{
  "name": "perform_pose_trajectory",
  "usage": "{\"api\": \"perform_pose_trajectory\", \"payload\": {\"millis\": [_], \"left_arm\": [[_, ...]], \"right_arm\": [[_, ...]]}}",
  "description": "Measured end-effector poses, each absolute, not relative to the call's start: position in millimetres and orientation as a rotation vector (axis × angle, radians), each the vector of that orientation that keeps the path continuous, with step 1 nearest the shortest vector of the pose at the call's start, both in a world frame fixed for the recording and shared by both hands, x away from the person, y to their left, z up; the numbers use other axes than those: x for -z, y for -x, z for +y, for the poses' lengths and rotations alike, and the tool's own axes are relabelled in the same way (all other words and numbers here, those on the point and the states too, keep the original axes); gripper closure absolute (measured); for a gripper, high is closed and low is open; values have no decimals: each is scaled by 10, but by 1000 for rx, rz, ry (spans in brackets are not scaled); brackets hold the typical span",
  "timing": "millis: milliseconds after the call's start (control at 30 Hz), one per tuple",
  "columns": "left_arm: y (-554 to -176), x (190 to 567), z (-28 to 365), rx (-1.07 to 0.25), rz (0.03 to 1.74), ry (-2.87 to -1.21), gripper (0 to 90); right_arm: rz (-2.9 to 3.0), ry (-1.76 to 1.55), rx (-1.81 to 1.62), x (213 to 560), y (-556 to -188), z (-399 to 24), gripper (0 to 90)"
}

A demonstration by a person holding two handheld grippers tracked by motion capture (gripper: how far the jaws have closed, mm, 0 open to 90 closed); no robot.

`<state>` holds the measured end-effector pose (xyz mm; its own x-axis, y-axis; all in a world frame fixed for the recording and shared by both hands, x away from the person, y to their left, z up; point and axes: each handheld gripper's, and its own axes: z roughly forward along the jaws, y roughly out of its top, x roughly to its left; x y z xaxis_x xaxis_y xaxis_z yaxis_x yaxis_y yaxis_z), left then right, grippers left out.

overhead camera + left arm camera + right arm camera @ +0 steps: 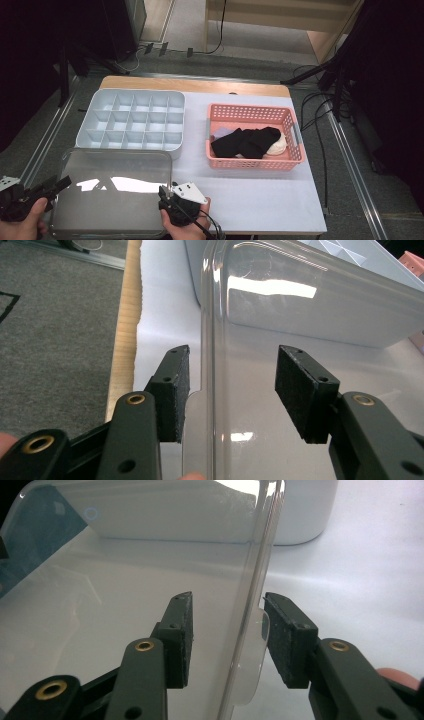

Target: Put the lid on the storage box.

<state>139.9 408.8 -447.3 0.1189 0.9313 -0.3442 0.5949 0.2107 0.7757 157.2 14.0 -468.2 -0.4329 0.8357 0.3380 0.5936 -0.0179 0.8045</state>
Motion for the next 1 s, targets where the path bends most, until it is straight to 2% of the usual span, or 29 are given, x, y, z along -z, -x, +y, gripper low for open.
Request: {"api": "perform_pose_trajectory", "payload": {"millis": [1000], "left_arm": [[-1467,4605,4130,-459,1668,-1522,478]], "right_arm": [[2083,-1566,-1418,4842,-1591,234,543]]}}
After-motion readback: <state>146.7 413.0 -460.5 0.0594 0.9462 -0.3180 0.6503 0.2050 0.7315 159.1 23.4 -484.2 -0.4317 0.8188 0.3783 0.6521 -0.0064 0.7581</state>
